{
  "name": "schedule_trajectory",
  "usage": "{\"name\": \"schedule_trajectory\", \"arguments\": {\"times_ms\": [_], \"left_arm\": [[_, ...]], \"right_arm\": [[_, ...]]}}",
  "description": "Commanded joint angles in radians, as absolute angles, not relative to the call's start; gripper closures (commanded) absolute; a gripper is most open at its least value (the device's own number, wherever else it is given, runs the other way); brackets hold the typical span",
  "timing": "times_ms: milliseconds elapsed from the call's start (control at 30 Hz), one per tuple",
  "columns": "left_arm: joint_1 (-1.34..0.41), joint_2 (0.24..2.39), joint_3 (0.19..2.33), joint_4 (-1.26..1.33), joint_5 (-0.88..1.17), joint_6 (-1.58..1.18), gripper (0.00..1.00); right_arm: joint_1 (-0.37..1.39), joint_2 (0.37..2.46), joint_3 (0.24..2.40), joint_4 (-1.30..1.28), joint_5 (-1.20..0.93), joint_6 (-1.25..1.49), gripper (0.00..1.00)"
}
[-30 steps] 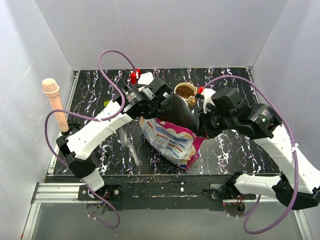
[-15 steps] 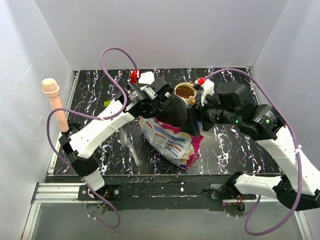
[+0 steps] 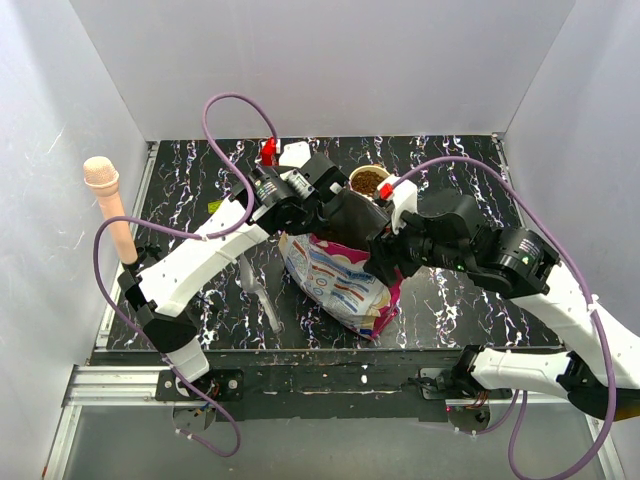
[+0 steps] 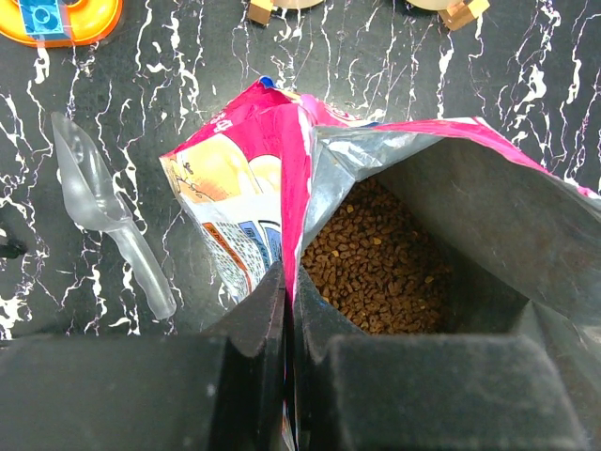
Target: Serve the pet food
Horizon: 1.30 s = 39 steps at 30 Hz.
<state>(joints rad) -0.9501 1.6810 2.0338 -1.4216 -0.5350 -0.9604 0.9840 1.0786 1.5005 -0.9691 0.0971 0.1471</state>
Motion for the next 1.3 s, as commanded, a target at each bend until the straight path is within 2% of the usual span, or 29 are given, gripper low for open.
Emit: {"name": "schedule_trajectory", "arguments": {"times_ms": [0,67,200,233,267,300,367,400,500,633,733,833,1067,1167,1267], "left_arm": [[-0.931,1.631,2.140,-1.284,-0.661,-0.950,1.00],[-0.930,1.634,2.140,-1.264,-0.654,-0.919,1.00],[-0.928,1.638,2.141,-1.241,-0.640,-0.870,1.00],[-0.925,1.640,2.144,-1.243,-0.637,-0.862,1.00],[-0.920,1.641,2.149,-1.236,-0.618,-0.844,1.00],[-0.916,1.646,2.158,-1.233,-0.601,-0.819,0.96],[-0.911,1.649,2.180,-1.220,-0.549,-0.723,0.82],[-0.911,1.644,2.186,-1.218,-0.532,-0.686,0.67],[-0.905,1.576,2.128,-1.149,-0.454,-0.541,0.41],[-0.867,1.432,1.961,-1.007,-0.280,-0.393,0.25],[-0.799,1.385,1.899,-0.974,-0.088,-0.328,0.25],[-0.755,1.384,1.858,-0.962,0.035,-0.281,0.32],[-0.603,1.306,1.627,-0.804,0.286,-0.230,0.46],[-0.494,1.220,1.472,-0.639,0.461,-0.282,0.44],[-0.460,1.235,1.405,-0.522,0.558,-0.304,0.29]], "right_arm": [[0.988,1.083,1.483,-0.979,0.008,0.136,0.35],[0.991,1.095,1.456,-0.959,-0.038,0.164,0.41],[0.996,1.095,1.439,-0.928,-0.014,0.189,0.42],[0.996,1.094,1.445,-0.942,-0.006,0.190,0.46],[0.996,1.095,1.453,-0.962,0.055,0.193,0.57],[0.996,1.095,1.460,-0.983,0.104,0.202,0.70],[0.996,1.083,1.463,-1.029,0.176,0.204,0.86],[0.996,1.072,1.460,-1.040,0.190,0.204,0.91],[0.996,1.013,1.422,-1.028,0.155,0.198,0.99],[0.989,0.971,1.376,-0.989,0.065,0.176,0.99],[0.977,0.989,1.393,-1.009,0.041,0.155,0.99],[0.933,0.996,1.411,-1.034,0.008,0.112,0.99],[0.688,1.058,1.503,-1.126,-0.308,0.003,0.99],[0.634,1.097,1.554,-1.170,-0.377,-0.043,0.99],[0.623,1.132,1.591,-1.227,-0.428,-0.057,0.99]]}}
